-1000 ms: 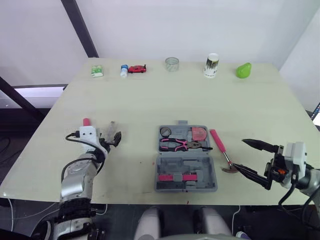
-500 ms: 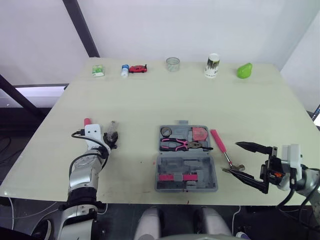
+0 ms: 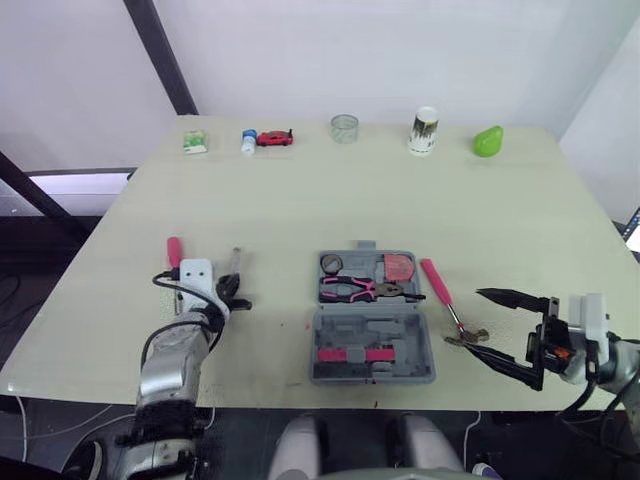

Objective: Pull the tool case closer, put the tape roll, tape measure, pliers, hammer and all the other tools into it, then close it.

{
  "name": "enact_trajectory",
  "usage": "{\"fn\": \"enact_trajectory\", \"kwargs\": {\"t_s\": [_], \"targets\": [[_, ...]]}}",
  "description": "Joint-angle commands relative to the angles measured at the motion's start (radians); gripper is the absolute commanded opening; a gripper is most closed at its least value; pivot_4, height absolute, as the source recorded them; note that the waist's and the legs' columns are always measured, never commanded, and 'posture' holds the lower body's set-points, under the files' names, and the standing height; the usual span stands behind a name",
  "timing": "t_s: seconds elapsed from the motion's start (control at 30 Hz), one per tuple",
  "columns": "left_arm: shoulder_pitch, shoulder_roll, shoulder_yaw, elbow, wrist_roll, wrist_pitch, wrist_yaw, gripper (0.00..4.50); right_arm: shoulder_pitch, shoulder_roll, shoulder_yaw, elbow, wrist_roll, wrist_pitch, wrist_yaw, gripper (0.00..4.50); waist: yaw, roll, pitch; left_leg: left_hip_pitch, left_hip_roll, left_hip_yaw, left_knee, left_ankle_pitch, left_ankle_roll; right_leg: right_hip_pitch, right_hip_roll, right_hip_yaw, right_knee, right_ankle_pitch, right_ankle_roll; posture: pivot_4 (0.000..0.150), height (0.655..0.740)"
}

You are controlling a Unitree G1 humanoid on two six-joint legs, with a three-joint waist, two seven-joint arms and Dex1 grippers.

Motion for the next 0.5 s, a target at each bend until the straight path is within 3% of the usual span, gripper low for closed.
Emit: {"fn": "enact_trajectory", "kwargs": {"t_s": [0.03, 0.2, 0.5], "targets": [[0.093, -0.005, -0.024, -0.190, -0.003, 0.065, 0.015, 0.00, -0.005, -0.023, -0.049, 0.007, 0.025, -0.025, 0.033, 4.50, -0.001, 0.000, 0.000, 0.000, 0.000, 0.000, 0.000, 0.000, 0.000, 0.000, 0.000, 0.000, 0.000, 0.000, 0.000, 0.150, 0.7400], [0.191, -0.062, -0.047, -0.333, 0.009, 0.134, 0.084, 0.00, -0.007, -0.029, -0.055, 0.017, 0.030, -0.023, 0.051, 4.50, 0.001, 0.001, 0.000, 0.001, 0.000, 0.000, 0.000, 0.000, 0.000, 0.000, 0.001, 0.001, 0.000, 0.000, 0.000, 0.150, 0.7400], [0.254, -0.085, -0.049, -0.383, 0.016, 0.167, 0.115, 0.00, 0.005, -0.075, -0.059, 0.042, 0.014, -0.037, 0.124, 4.50, 0.001, 0.001, 0.000, 0.001, 0.000, -0.001, 0.000, 0.000, 0.000, 0.000, 0.001, 0.000, 0.000, 0.000, 0.000, 0.150, 0.7400]]}}
